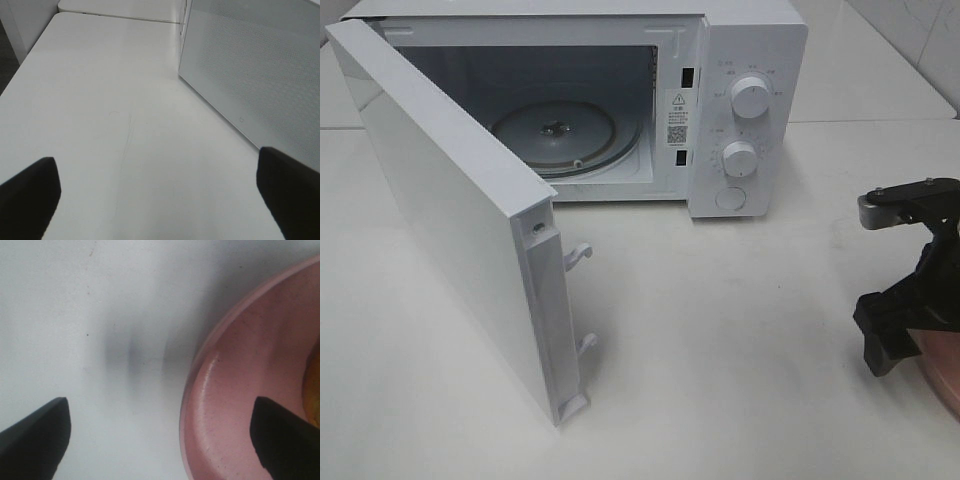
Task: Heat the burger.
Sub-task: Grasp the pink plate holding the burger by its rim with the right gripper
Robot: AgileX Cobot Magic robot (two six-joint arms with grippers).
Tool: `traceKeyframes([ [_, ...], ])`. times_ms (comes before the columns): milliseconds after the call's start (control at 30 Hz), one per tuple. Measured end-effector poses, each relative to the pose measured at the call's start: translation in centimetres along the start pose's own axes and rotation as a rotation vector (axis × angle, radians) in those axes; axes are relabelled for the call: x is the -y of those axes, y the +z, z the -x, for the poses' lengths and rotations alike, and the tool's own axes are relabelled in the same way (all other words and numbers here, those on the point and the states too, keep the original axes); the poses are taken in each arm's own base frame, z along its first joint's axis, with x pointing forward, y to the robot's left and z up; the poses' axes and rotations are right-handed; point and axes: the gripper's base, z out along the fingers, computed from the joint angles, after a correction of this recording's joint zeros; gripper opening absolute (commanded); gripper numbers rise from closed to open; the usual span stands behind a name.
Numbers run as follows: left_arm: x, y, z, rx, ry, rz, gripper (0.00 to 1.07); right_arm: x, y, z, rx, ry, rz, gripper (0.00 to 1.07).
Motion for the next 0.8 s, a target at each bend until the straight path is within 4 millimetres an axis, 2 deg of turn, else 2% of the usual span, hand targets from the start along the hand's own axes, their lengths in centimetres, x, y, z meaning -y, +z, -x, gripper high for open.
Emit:
traceKeyframes([
  [600,0.0,0.0,0.0,0.000,0.000,0.000,1.00,0.6,3.7,1.0,-0.053,0.009,-0.015,0.85],
  [767,0.0,0.0,0.0,0.000,0.000,0.000,1.00,0.5,4.4,1.1,-0.068,-0.002,-0.018,0.79],
  [800,0.0,0.0,0.0,0.000,0.000,0.000,1.00,0.5,4.6,1.1,-0.068,-0.003,-0.018,0.72],
])
